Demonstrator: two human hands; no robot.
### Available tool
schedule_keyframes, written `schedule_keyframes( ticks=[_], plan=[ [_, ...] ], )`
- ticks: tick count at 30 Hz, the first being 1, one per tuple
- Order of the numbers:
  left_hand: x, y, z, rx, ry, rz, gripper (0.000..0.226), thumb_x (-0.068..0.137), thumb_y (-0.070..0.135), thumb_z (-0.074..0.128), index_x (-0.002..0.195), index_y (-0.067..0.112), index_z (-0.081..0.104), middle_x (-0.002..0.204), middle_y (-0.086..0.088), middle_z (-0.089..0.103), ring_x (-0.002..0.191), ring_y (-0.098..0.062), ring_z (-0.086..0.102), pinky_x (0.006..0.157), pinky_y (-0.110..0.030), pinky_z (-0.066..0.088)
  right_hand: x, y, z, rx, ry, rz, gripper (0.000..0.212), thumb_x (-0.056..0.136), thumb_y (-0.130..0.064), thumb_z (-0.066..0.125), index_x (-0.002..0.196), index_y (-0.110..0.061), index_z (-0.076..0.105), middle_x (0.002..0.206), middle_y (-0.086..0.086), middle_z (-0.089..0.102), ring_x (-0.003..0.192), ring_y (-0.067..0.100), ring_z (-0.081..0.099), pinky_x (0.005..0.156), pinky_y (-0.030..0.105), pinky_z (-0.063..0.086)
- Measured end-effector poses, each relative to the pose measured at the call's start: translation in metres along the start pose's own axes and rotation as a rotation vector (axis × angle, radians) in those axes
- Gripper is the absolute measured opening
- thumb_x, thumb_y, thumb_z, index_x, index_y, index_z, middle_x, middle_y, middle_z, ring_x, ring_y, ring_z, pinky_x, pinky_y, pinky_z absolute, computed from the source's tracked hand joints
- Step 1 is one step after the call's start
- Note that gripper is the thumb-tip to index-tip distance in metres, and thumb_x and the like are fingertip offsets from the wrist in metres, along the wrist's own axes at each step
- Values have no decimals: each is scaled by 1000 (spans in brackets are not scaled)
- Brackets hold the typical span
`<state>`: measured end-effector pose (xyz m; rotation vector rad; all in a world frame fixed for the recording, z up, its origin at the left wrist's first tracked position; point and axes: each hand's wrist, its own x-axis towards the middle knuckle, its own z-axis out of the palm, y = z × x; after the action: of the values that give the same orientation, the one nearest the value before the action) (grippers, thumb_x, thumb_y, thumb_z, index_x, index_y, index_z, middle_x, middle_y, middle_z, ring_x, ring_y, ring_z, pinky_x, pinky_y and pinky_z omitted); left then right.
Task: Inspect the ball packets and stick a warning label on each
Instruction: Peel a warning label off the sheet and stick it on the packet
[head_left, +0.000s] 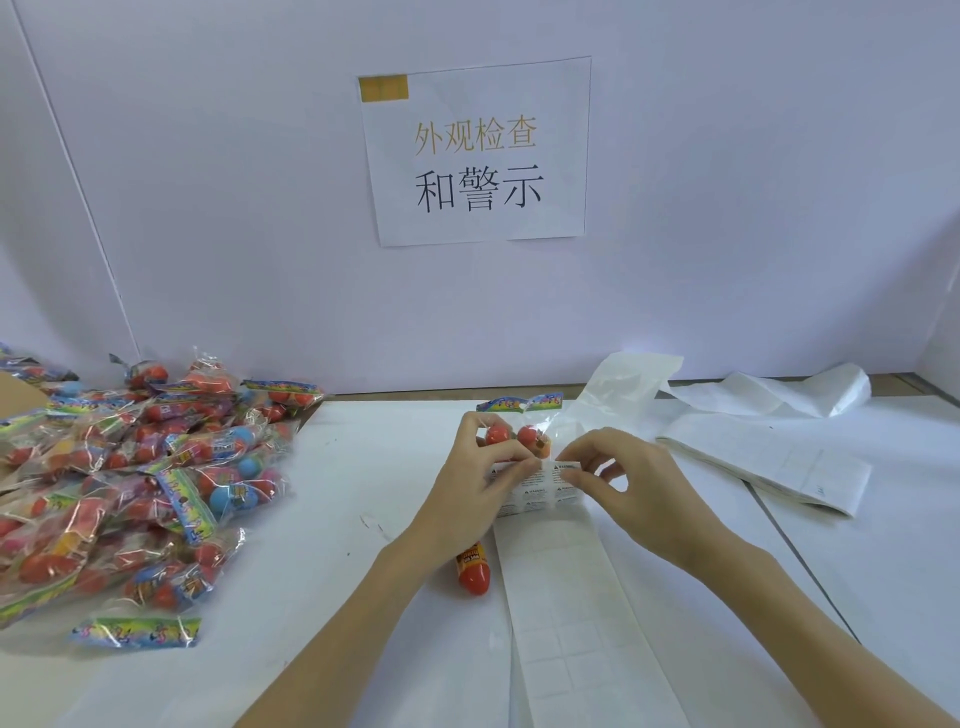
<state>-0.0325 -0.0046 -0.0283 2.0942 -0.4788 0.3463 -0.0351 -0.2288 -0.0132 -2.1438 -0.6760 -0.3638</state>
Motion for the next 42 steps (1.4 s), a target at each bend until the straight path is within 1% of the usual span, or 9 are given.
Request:
schedule_keyframes(
  ticks=[3, 8, 14, 20, 26, 31, 34, 38, 42],
  plan=[
    [0, 3, 1, 3, -31, 15, 14, 104, 31, 62, 95, 34, 72, 125, 12, 40, 116, 3, 51, 99, -15, 44, 0, -2, 2, -38, -6, -27, 5, 97, -14, 71, 95, -17, 74, 91, -10, 70, 90, 8, 65, 77, 21, 53],
    [-2, 9, 1, 33, -39, 38, 29, 107, 25, 56, 90, 49, 60, 125, 6, 40, 112, 1, 50, 93, -6, 36, -2, -2, 2, -73, 4, -63, 6, 96, -14, 74, 94, -17, 78, 86, -12, 72, 83, 10, 65, 75, 24, 53],
    [-1, 7, -2, 45, -34, -1, 16, 106, 27, 56, 96, 30, 68, 122, 4, 41, 109, 4, 50, 90, -6, 38, -3, -4, -3, -176, 38, -223, 27, 94, -12, 75, 118, -24, 80, 95, -11, 73, 78, 7, 65, 74, 17, 50],
    [0, 6, -3, 36, -29, -13, 16, 106, 27, 56, 96, 28, 69, 121, 4, 42, 110, 2, 50, 91, -8, 40, -3, -7, -1, -145, 84, -267, 23, 90, -10, 78, 110, -21, 82, 104, -8, 72, 89, 5, 67, 78, 24, 54],
    [1, 6, -4, 24, 14, -59, 17, 106, 26, 59, 93, 26, 70, 117, 1, 45, 109, 5, 52, 91, -10, 40, -5, -16, 3, -70, 170, -200, 7, 92, -20, 74, 96, -24, 78, 114, -10, 66, 108, 11, 64, 91, 26, 51],
    [6, 18, -14, -275, 205, -127, 30, 109, 22, 52, 103, 12, 79, 117, -8, 54, 91, 1, 68, 75, -15, 51, 2, -29, -2, 260, 354, -69, 28, 98, -5, 68, 101, -32, 71, 104, -8, 74, 99, 20, 70, 83, 24, 55],
    [7, 21, -24, -382, 266, -114, 23, 104, 8, 60, 112, 19, 78, 130, -7, 59, 96, -13, 73, 77, -25, 58, 2, -27, -5, 329, 328, 17, 28, 101, -4, 65, 101, -31, 74, 99, -11, 77, 95, 15, 71, 80, 28, 57],
    [4, 25, -21, -464, 175, -87, 33, 100, -3, 62, 116, 22, 76, 129, -9, 61, 107, -27, 72, 79, -35, 62, 2, -31, -4, 424, 250, 107, 35, 98, -3, 67, 106, -35, 79, 86, -5, 75, 80, 13, 70, 75, 22, 55],
    [2, 29, -15, -430, 108, -58, 36, 98, 2, 67, 119, 31, 75, 126, -2, 61, 98, -19, 71, 77, -31, 61, 1, -34, 2, 413, 188, 137, 41, 94, -3, 73, 124, -31, 69, 83, -2, 75, 82, 14, 73, 80, 18, 54]
  ],
)
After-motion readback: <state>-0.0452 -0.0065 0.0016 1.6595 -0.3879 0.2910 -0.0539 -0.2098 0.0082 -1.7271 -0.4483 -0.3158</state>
